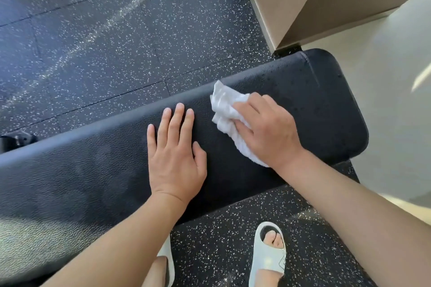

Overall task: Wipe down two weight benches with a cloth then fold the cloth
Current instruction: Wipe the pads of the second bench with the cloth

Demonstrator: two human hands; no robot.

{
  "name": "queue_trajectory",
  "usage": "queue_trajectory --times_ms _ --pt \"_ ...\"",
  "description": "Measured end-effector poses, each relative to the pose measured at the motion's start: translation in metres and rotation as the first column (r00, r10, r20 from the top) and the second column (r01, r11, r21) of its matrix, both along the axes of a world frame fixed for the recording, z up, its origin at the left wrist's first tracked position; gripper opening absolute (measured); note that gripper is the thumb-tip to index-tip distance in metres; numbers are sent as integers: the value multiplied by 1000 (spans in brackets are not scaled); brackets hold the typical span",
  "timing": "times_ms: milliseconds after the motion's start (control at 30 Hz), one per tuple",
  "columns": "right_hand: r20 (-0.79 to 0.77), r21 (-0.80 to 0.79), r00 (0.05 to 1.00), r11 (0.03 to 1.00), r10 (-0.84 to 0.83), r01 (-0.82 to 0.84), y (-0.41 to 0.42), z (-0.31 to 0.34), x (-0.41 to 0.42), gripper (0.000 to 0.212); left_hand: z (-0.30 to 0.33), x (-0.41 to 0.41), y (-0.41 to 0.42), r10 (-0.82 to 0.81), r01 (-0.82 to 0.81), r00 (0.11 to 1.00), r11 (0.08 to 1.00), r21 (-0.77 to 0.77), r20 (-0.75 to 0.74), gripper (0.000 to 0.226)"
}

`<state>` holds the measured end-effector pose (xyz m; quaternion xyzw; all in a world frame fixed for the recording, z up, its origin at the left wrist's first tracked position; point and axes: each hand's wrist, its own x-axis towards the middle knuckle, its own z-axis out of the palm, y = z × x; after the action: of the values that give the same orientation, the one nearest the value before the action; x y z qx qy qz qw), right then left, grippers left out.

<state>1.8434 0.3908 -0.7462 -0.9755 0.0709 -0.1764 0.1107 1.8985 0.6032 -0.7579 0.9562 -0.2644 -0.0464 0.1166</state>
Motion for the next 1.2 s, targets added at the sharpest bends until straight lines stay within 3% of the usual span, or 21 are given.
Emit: queue_trajectory --times_ms 133,200,300,433,533,667,833,1200 --pt "-73 99 976 973 -203 210 6 5 68 23 1 0 -1 -5 5 1000 1000 3 14 69" --pt "-110 127 967 962 -230 243 21 9 89 25 1 1 -1 -1 1 1000 1000 6 18 69" --pt "-145 147 973 968 -181 202 38 11 91 22 1 1 -2 4 -4 1000 1000 10 26 69" --pt "-69 98 996 993 -61 67 22 5 50 13 0 0 -1 3 -4 999 1000 18 34 68" --pt "-27 55 999 997 -44 45 -13 -1 19 19 -1 0 -2 0 -1 999 1000 22 46 68" --pt "-56 84 978 975 -201 205 -46 -4 23 19 -2 0 -2 1 -3 999 999 33 46 68" --pt "-113 81 926 925 -361 371 -29 -2 56 15 -2 0 -2 -3 1 998 1000 31 59 68" --pt "-120 124 975 971 -188 203 -6 4 46 35 0 0 -2 2 -2 998 1000 3 63 67"
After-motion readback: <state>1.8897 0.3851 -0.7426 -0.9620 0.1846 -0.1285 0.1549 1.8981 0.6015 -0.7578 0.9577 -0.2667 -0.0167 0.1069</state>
